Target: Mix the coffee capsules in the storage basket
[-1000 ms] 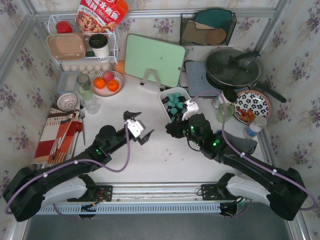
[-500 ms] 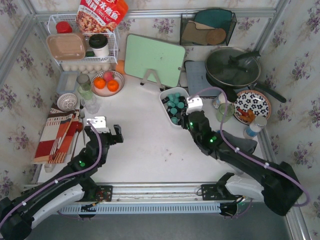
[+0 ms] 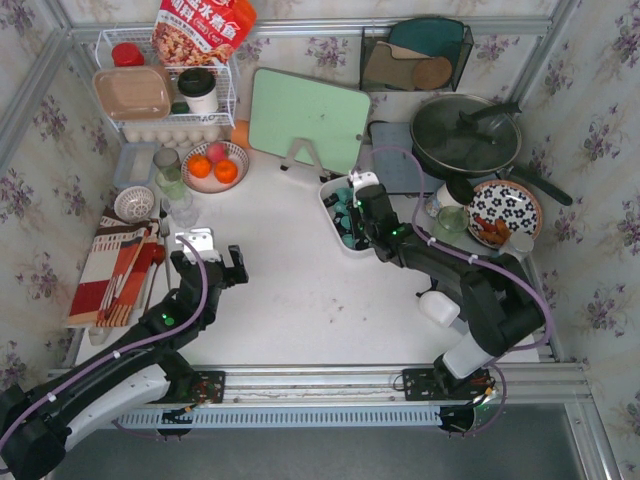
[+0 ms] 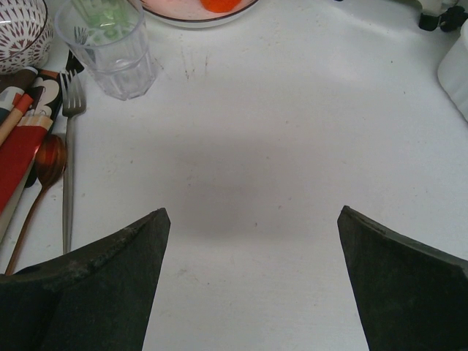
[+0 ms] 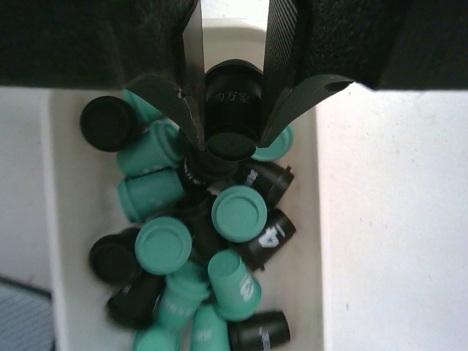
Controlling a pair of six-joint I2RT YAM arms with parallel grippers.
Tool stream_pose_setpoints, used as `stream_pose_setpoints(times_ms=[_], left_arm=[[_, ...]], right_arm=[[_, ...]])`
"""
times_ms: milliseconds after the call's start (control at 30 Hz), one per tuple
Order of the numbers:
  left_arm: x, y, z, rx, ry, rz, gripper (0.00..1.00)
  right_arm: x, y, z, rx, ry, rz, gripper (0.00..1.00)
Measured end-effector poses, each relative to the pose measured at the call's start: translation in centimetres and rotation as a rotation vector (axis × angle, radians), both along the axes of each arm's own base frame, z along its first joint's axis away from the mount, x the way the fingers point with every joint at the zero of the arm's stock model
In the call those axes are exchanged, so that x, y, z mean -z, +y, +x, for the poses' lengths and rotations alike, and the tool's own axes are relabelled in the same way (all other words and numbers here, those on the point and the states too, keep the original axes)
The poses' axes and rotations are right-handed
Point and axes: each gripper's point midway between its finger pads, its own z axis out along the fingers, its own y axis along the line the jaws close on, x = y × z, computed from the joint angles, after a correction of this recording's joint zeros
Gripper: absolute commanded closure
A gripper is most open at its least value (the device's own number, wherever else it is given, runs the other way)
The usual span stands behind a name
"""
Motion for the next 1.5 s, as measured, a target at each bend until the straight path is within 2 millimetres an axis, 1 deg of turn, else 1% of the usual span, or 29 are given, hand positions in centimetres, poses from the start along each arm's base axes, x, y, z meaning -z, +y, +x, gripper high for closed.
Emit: stream_pose_setpoints(times_ms=[67,200,267,333,400,433,467,533,600,700,767,933,1067,1200,1233,1267,1300,1333,1400,1500], left_arm=[[0.0,0.0,-0.1,-0.001,0.0,-0.005,0.01],[-0.3,0.1,-0.1,-0.007,-0.008,-0.016,0.01],[-0.3,0.1,-0.1,-0.008,-0.008,-0.018,0.01],[-0.3,0.1,-0.1,-0.01,-0.008,-0.019,0.01],[-0.3,0.2,-0.1,-0.011,-0.009,-0.02,0.01],[-0.3,0.2,-0.1,-0.012,-0.009,-0.022,0.01],[-0.3,0.2,-0.1,-0.012,-0.01,-0.023,0.01],[-0.3,0.2,-0.1,-0.012,-0.011,-0.024,0.01],[-0.4,0.2,-0.1,-0.014,-0.012,-0.024,0.01],[-0.4,0.2,-0.1,-0.016,-0.013,-0.024,0.01],[-0.4,0.2,-0.1,-0.016,-0.014,-0.025,0.0],[-0.5,0.3,-0.1,-0.016,-0.017,-0.029,0.01],[-0.7,0.3,-0.1,-0.017,-0.022,-0.036,0.0],[-0.7,0.4,-0.2,-0.017,-0.024,-0.039,0.01],[-0.7,0.4,-0.2,-0.017,-0.024,-0.039,0.0],[-0.6,0.4,-0.3,-0.017,-0.023,-0.038,0.0],[-0.6,0.4,-0.3,-0.018,-0.023,-0.04,0.0],[-0.6,0.4,-0.3,-0.018,-0.023,-0.04,0.01],[-0.6,0.5,-0.4,-0.018,-0.019,-0.038,0.01],[-0.4,0.5,-0.4,-0.018,-0.014,-0.034,0.01]], right_arm=[[1.6,-0.4,-0.2,-0.001,0.058,0.005,1.0],[4.0,-2.2,-0.2,0.051,0.131,0.008,1.0],[4.7,-2.5,-0.3,0.055,0.151,0.014,1.0],[5.5,-2.7,-0.5,0.065,0.175,0.024,0.98],[5.6,-2.9,-0.3,0.076,0.172,0.031,0.9],[5.6,-3.0,-0.1,0.077,0.17,0.034,0.81],[5.7,-3.1,0.0,0.082,0.169,0.038,0.75],[5.7,-3.1,0.2,0.087,0.165,0.044,0.67],[5.6,-2.9,0.1,0.079,0.17,0.058,0.61],[5.3,-2.6,-0.3,0.067,0.185,0.081,0.54],[4.5,-2.3,-0.5,0.053,0.179,0.098,0.5],[0.8,-1.5,0.3,0.03,0.116,0.143,0.43],[-1.9,-1.3,0.3,0.016,0.083,0.166,0.43],[-5.2,-1.4,-0.1,0.009,0.021,0.194,0.42],[-6.0,-1.4,-0.3,0.006,0.001,0.203,0.38],[-7.0,-1.5,-0.5,0.004,-0.024,0.212,0.25],[-7.9,-1.8,-0.8,0.01,-0.053,0.22,0.03],[-8.8,-2.0,-1.1,0.012,-0.081,0.231,0.01],[-10.3,-2.5,-1.7,0.022,-0.149,0.248,0.0],[-11.8,-4.1,-2.4,0.064,-0.253,0.265,0.0]])
